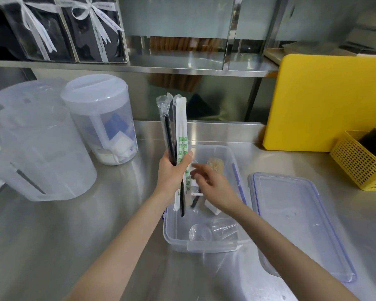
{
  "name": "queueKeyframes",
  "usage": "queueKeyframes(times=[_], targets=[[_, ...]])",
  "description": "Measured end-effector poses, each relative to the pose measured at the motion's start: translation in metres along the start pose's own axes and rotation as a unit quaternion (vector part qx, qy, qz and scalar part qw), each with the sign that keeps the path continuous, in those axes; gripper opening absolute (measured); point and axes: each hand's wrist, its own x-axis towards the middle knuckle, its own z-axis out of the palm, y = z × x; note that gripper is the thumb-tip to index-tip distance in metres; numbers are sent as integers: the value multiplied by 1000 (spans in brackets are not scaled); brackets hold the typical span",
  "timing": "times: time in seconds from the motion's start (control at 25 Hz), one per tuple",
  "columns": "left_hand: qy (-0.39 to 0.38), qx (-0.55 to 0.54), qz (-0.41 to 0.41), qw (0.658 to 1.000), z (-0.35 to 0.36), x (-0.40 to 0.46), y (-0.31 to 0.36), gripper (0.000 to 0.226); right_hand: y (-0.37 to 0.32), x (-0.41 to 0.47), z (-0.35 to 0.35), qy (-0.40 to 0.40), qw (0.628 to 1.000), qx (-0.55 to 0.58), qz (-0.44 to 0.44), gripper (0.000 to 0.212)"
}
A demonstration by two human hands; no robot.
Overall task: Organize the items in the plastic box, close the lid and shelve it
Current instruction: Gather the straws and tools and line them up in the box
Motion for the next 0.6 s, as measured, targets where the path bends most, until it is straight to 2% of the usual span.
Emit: queueKeyframes(times=[0.08, 0.16, 0.24, 0.28, 0.48, 0.6], targets=[[-16, 21, 4, 1000, 3, 5, -2, 17, -7, 8, -14, 25, 997, 69, -3, 43], [-37, 56, 12, 998, 8, 10, -5, 23, -17, 19, -25, 18, 996, 87, -15, 56], [-56, 92, 23, 994, 14, 12, -11, 19, -25, 29, -30, 3, 994, 103, -38, 62], [-65, 106, 26, 992, 17, 11, -14, 16, -27, 33, -29, 4, 992, 113, -49, 60], [-91, 164, 0, 982, 21, 5, -41, 33, -13, 37, -10, 36, 992, 118, -20, 32], [-109, 179, -5, 978, 17, 0, -46, 40, -2, 33, -2, 23, 997, 76, -10, 40]])
